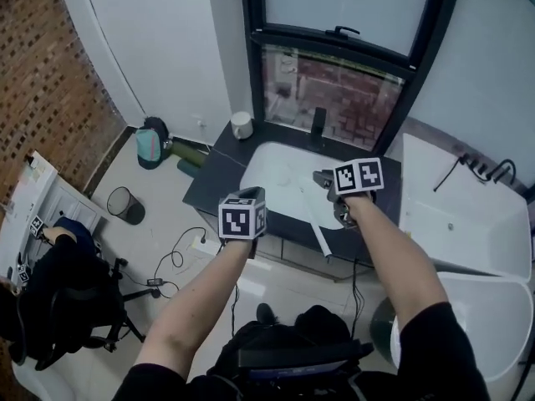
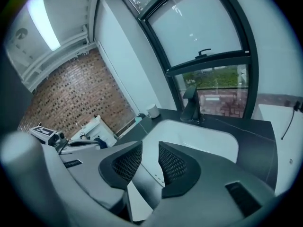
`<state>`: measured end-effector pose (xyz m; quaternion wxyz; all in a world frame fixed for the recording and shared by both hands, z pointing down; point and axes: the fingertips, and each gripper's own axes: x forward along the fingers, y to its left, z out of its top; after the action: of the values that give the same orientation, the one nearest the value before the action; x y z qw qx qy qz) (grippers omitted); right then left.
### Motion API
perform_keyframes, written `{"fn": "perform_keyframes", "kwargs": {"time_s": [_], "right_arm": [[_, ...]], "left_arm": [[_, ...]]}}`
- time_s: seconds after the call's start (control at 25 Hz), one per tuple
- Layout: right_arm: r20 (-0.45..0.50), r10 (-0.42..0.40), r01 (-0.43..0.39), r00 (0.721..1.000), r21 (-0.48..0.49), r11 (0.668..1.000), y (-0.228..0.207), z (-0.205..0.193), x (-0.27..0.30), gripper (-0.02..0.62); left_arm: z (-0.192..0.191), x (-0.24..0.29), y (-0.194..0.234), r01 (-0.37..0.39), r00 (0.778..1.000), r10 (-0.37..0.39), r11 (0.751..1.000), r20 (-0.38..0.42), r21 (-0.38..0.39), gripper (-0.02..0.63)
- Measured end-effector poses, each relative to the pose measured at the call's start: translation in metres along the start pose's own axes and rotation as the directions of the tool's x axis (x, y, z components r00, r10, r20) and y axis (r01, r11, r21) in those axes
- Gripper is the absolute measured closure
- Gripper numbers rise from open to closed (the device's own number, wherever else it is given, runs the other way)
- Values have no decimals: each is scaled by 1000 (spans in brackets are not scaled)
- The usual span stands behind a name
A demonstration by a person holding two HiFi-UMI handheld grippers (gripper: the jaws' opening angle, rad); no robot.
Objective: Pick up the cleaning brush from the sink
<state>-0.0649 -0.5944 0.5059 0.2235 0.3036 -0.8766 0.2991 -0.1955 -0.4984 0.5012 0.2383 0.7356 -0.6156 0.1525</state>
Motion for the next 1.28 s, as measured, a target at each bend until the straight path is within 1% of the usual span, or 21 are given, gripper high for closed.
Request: {"fn": "perform_keyframes", "kwargs": {"time_s": [0.04, 0.12, 0.2, 0.32, 0.36, 0.44, 0.52, 0.64, 0.72, 0.84, 0.88, 0.96, 1.08, 1.12, 1.16, 1.2, 1.28], "right_arm": [[-28, 10, -10, 1000, 3, 1000, -13, 0, 16, 492], [-96, 58, -56, 994, 24, 998, -43, -3, 46, 419], [-155, 107, -102, 982, 38, 994, -79, -5, 72, 416], [-228, 145, -138, 963, 48, 989, -136, -8, 108, 415], [-257, 156, -148, 954, 51, 988, -153, -13, 120, 374], [-303, 172, -164, 937, 52, 985, -182, -24, 143, 367], [-326, 189, -182, 926, 53, 982, -200, -33, 167, 367], [-378, 200, -193, 904, 57, 980, -208, -54, 205, 366], [-414, 178, -173, 893, 49, 984, -216, -63, 227, 365], [-445, 117, -114, 888, 33, 993, -229, -72, 253, 367], [-452, 103, -100, 886, 32, 994, -232, -77, 259, 376], [-459, 114, -96, 881, 61, 993, -231, -86, 269, 387], [-464, 156, -120, 872, 107, 987, -221, -94, 283, 387], [-464, 160, -125, 871, 105, 987, -219, -96, 285, 397], [-463, 159, -125, 872, 103, 987, -218, -98, 287, 444], [-462, 154, -120, 873, 104, 987, -218, -100, 289, 460], [-463, 142, -98, 875, 118, 988, -219, -102, 290, 474]], "left_arm": [[-1, 15, 4, -5, 1000, 5, 1000, -18, -21, 591], [-1, 46, 4, -24, 999, 22, 999, -45, -44, 591], [7, 82, 0, -55, 997, 52, 997, -65, -47, 548], [14, 135, -8, -120, 989, 111, 989, -99, -91, 548], [11, 151, -11, -139, 985, 126, 984, -114, -113, 548], [1, 179, -14, -181, 977, 160, 971, -142, -153, 548], [-15, 200, -12, -235, 963, 203, 955, -176, -183, 548], [-45, 213, 0, -306, 937, 252, 926, -244, -221, 548], [-54, 222, 11, -327, 927, 264, 916, -265, -231, 548], [-57, 233, 21, -325, 929, 260, 914, -265, -242, 548], [-59, 235, 24, -319, 931, 254, 915, -263, -246, 548], [-64, 237, 30, -308, 936, 244, 917, -254, -252, 548], [-74, 234, 40, -311, 936, 245, 911, -251, -271, 548], [-77, 233, 42, -312, 936, 245, 909, -252, -278, 548], [-80, 232, 43, -314, 936, 246, 907, -251, -281, 548], [-83, 231, 44, -316, 936, 249, 907, -251, -279, 548], [-86, 229, 47, -317, 934, 255, 915, -251, -250, 548]]}}
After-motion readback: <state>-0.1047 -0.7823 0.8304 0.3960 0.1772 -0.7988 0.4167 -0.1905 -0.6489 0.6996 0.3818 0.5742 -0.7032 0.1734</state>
